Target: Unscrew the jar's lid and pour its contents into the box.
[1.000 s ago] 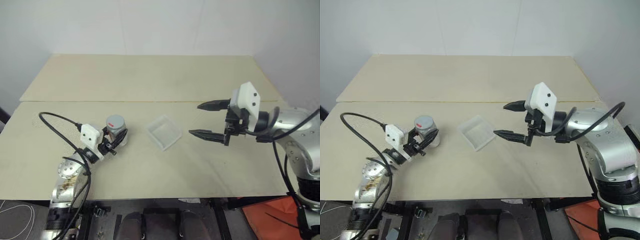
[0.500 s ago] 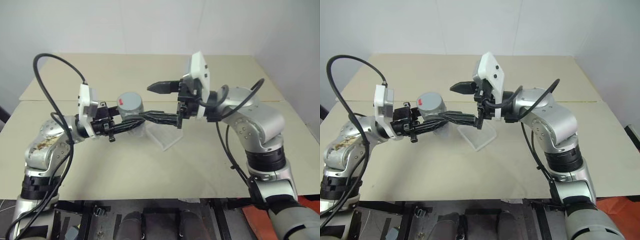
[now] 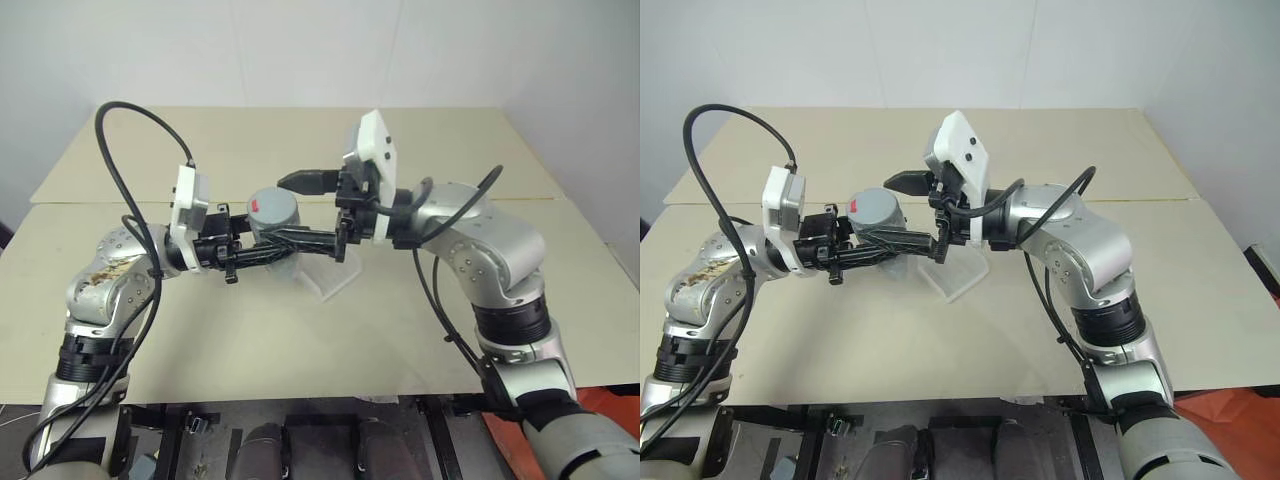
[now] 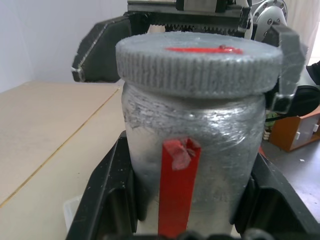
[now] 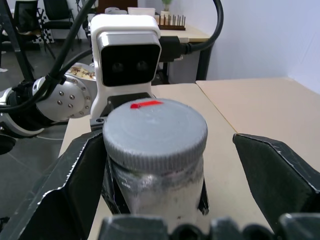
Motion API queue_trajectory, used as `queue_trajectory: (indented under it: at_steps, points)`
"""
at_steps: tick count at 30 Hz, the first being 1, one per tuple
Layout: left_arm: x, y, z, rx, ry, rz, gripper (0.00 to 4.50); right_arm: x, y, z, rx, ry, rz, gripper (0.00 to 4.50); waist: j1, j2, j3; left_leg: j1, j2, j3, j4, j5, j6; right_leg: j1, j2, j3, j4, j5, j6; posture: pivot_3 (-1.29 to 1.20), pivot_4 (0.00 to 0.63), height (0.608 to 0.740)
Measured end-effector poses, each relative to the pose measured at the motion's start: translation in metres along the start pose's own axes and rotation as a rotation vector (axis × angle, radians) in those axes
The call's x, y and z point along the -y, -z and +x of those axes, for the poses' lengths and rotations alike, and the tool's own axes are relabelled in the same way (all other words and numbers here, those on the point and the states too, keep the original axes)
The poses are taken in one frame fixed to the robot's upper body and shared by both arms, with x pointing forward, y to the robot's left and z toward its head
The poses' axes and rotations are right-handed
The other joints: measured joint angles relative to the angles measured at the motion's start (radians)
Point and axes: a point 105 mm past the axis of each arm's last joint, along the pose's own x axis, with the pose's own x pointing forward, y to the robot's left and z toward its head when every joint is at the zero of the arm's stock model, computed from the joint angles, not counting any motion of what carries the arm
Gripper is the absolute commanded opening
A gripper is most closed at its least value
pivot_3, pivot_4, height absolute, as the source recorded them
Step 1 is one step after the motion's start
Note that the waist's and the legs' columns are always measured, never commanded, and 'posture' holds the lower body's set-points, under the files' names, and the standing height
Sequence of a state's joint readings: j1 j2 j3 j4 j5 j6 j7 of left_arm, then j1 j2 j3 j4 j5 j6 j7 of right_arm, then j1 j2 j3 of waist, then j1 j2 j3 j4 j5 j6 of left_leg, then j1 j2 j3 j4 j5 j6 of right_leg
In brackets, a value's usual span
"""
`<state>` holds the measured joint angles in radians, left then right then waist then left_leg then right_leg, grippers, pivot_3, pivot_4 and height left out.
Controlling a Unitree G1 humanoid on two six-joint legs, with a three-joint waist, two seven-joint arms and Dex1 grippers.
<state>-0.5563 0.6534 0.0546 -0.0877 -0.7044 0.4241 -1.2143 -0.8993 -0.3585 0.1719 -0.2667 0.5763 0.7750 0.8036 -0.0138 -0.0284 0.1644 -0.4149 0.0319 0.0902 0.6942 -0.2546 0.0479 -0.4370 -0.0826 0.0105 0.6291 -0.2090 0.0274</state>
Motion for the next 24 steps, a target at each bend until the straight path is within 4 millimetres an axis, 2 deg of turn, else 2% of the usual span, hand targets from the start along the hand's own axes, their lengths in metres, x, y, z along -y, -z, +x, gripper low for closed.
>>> queue_trajectory:
  at_steps: [14, 17, 19, 24]
  points:
    - [0.0027, 0.0041, 0.0021, -0.024, 0.035, -0.015, 1.92, -0.0063, -0.0026, 0.0063, 0.011, -0.041, 0.022, 4.5, 0.0, 0.0, 0.0, 0.0, 0.0, 0.0, 0.0, 0.0, 0.0, 0.0, 0.0, 0.0, 0.0, 0.0, 0.0, 0.0, 0.15, 0.74]
    - [0.0029, 0.0041, 0.0021, -0.024, 0.038, -0.014, 1.92, -0.0061, -0.0004, 0.0072, 0.004, -0.045, 0.029, 3.61, 0.0, 0.0, 0.0, 0.0, 0.0, 0.0, 0.0, 0.0, 0.0, 0.0, 0.0, 0.0, 0.0, 0.0, 0.0, 0.0, 0.15, 0.74]
    - [0.0023, 0.0043, 0.0016, -0.025, 0.035, -0.014, 1.92, -0.0076, 0.001, 0.0084, 0.004, -0.062, 0.039, 2.86, 0.0, 0.0, 0.0, 0.0, 0.0, 0.0, 0.0, 0.0, 0.0, 0.0, 0.0, 0.0, 0.0, 0.0, 0.0, 0.0, 0.15, 0.74]
    - [0.006, 0.0045, -0.0005, -0.025, 0.078, -0.021, 1.92, -0.01, 0.0014, 0.0088, 0.013, -0.14, 0.064, 2.75, 0.0, 0.0, 0.0, 0.0, 0.0, 0.0, 0.0, 0.0, 0.0, 0.0, 0.0, 0.0, 0.0, 0.0, 0.0, 0.0, 0.15, 0.74]
